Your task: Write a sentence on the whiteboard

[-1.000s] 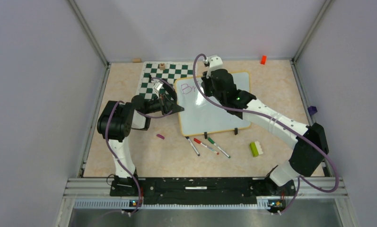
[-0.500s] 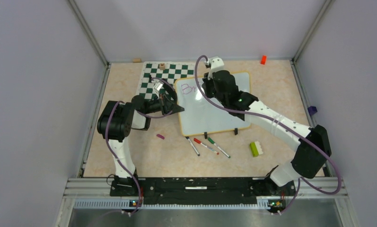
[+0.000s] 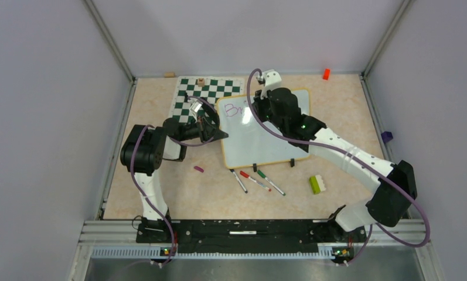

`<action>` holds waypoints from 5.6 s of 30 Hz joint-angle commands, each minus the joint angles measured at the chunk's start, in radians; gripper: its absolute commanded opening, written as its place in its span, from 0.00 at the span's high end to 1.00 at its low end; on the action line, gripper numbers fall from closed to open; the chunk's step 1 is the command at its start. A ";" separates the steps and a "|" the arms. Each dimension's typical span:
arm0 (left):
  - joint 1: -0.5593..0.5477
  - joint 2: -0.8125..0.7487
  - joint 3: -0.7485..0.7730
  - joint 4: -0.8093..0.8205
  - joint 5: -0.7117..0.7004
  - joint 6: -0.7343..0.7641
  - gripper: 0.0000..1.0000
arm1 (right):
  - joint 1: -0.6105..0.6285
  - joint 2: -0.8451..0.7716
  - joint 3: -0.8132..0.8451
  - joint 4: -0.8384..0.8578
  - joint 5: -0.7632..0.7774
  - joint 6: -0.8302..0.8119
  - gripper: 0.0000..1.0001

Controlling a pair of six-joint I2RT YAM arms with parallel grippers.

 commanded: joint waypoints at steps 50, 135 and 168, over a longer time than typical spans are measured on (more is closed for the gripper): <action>-0.006 -0.033 -0.003 0.108 0.027 0.005 1.00 | -0.023 -0.046 0.019 -0.068 -0.096 0.037 1.00; -0.008 -0.036 -0.003 0.108 0.025 0.007 1.00 | -0.033 0.062 0.077 -0.071 -0.010 -0.060 1.00; -0.009 -0.036 -0.005 0.106 0.027 0.008 1.00 | -0.033 0.074 0.098 -0.108 0.061 -0.069 1.00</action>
